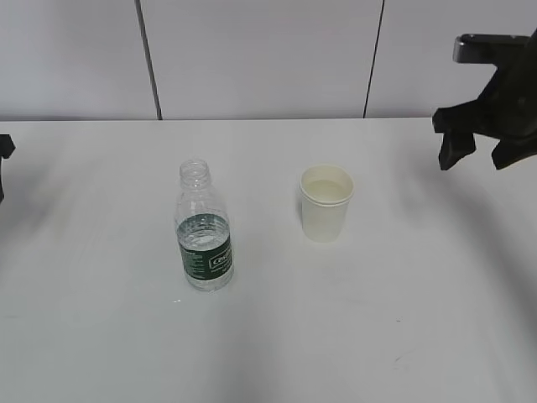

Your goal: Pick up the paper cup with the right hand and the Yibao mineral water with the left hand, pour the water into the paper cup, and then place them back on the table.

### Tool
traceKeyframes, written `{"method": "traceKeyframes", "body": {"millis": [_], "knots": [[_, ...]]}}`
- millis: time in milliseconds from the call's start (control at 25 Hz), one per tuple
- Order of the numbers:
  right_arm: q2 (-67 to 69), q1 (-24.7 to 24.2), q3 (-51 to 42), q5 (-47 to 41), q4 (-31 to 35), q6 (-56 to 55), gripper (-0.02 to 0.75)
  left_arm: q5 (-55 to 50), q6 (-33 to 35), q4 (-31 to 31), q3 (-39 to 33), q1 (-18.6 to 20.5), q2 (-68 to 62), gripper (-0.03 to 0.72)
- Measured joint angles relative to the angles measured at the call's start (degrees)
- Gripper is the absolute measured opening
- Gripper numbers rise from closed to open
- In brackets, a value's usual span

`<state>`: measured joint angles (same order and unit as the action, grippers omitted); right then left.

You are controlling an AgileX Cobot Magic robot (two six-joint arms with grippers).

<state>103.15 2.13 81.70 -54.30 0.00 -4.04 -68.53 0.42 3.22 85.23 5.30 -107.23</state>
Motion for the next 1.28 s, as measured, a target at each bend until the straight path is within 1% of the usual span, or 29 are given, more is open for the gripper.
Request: {"method": "traceKeyframes", "body": {"millis": [120,240,320,600,760,920,1160,1280], "knots": [[0.0,0.0,5.5,-7.9,0.3,0.4,0.593,-0.9,1.3,-2.4,2.7,0.0,0.0,0.511],[0.0,0.0,9.2,-14.0,0.6,1.0,0.593,-1.1,2.6,-5.8,3.3,0.0,0.0,0.511],[0.0,0.0,10.4,-15.3,0.5,1.9,0.593,-1.3,3.1,-6.9,3.3,0.0,0.0,0.511],[-0.1,0.0,10.7,-15.9,2.3,3.3,0.593,-1.4,4.5,-6.4,3.3,0.0,4.0,0.511],[-3.7,0.0,6.4,-15.9,2.8,5.2,0.593,-1.4,4.7,-6.4,1.5,0.0,8.5,0.511],[-11.3,0.0,-1.9,-15.9,2.8,6.2,0.593,-1.4,4.7,-6.9,-7.1,0.0,15.2,0.511],[-23.6,0.0,-17.3,-15.8,3.1,6.5,0.593,-1.1,4.8,-8.6,-24.6,0.0,27.9,0.511],[-29.1,0.0,-25.2,-13.7,3.2,6.6,0.593,0.3,4.8,-8.8,-31.7,0.0,34.4,0.511]]}}
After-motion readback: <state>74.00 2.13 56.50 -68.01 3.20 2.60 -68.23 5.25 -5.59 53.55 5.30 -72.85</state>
